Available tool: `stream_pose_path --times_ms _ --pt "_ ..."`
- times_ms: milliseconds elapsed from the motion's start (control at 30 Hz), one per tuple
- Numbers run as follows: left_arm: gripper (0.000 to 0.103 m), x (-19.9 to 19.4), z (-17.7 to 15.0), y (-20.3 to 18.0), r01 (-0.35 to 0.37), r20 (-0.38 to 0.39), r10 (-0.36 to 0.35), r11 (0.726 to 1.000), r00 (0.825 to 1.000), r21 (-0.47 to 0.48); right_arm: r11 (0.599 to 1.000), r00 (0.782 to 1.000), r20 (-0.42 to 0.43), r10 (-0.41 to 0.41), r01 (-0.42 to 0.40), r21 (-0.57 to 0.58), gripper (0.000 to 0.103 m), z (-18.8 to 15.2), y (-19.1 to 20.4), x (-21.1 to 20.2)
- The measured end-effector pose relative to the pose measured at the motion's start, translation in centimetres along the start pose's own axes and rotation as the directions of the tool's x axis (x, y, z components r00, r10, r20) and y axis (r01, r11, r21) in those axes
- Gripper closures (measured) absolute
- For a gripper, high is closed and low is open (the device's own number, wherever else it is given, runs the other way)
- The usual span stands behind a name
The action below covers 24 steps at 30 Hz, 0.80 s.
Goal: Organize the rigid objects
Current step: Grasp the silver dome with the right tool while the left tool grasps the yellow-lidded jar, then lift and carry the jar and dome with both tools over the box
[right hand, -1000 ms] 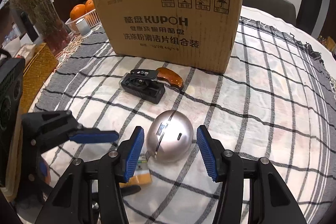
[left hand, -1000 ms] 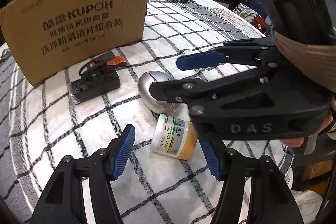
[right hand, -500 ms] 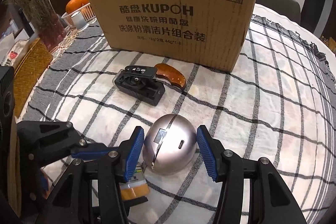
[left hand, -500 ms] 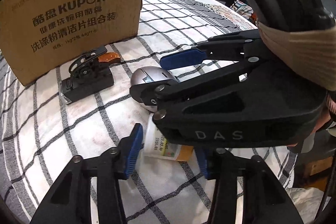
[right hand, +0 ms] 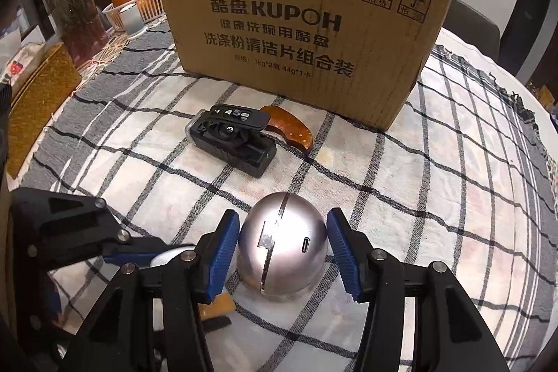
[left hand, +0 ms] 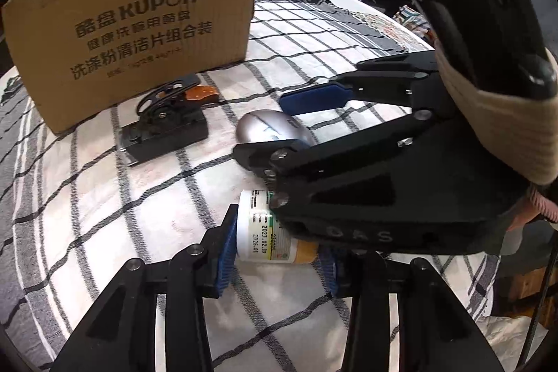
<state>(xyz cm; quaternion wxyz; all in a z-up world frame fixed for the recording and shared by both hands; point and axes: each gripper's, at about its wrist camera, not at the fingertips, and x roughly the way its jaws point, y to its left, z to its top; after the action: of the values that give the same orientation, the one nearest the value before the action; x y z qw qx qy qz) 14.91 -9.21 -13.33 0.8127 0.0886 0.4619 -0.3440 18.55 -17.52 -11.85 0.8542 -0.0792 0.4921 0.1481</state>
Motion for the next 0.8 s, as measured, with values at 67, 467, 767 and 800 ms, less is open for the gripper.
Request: stream_pose_path --times_ms 67,467,767,800 --pt "0.063 -0.1 0.0 0.1 -0.012 0.0 0.012 1.0 1.0 -0.003 1.0 1.0 0.0 0.0 0.0 -0.001 0.051 -0.1 0.0 -0.2" --pt "0.064 -0.9 -0.6 1.6 -0.061 0.004 0.061 0.994 0.998 -0.086 0.999 1.0 0.005 -0.009 0.008 0.034 0.081 0.3 0.1 -1.2" --pt "0.063 -2.3 -0.9 3.3 -0.139 0.043 0.148 0.975 0.988 -0.171 0.998 1.0 -0.001 -0.015 0.015 0.063 0.051 0.4 0.5 -0.5" --pt "0.063 -2.5 -0.9 3.4 -0.153 0.049 0.164 0.973 0.985 -0.172 0.998 1.0 0.0 -0.019 0.019 0.067 0.05 0.4 0.5 -0.4"
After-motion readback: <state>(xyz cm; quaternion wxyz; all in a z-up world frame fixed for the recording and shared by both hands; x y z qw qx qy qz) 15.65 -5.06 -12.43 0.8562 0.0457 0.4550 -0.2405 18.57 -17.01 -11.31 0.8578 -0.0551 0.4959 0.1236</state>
